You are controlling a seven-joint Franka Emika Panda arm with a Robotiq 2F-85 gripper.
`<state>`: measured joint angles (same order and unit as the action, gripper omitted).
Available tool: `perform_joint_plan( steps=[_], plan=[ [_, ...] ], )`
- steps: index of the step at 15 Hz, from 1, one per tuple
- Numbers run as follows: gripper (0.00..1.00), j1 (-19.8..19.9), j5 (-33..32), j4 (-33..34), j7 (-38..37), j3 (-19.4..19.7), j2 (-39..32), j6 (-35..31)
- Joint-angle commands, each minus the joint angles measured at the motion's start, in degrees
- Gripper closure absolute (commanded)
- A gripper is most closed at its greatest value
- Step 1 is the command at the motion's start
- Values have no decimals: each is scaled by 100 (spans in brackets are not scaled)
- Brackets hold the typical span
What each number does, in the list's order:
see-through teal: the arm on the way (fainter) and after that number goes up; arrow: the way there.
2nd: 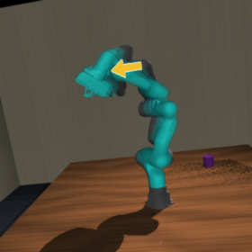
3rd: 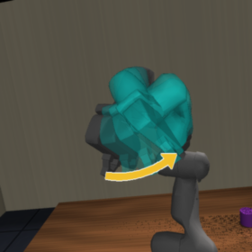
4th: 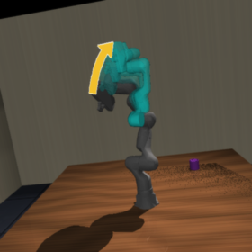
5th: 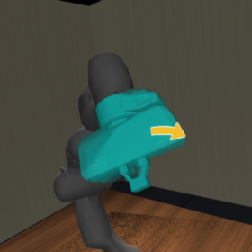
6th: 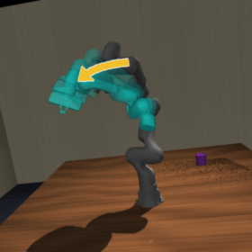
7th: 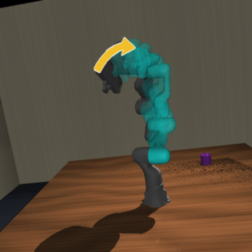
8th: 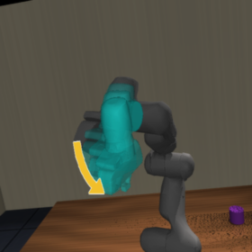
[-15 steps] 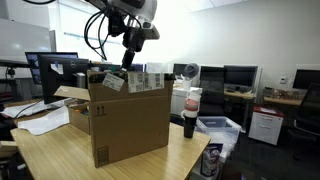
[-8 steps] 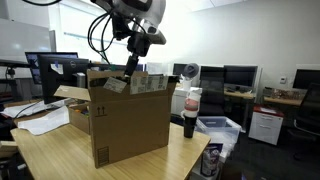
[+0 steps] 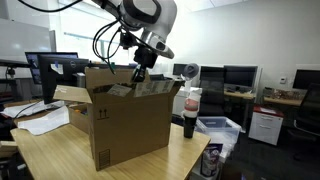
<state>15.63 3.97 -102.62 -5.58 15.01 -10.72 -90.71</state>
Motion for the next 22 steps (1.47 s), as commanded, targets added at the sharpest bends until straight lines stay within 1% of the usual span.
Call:
perform_joint_plan(
  steps=[1, 8, 17, 19, 22],
  plan=[
    [100, 125, 298, -93, 577, -18, 39, -257],
    [100, 160, 265, 8, 1086, -14, 41, -295],
    [100, 217, 259, 268, 1336, 17, 84, -316],
    [100, 247, 352, 279, 1340, 17, 66, -304],
    [100, 316, 758, 266, 1306, 26, 33, -221]
  ],
)
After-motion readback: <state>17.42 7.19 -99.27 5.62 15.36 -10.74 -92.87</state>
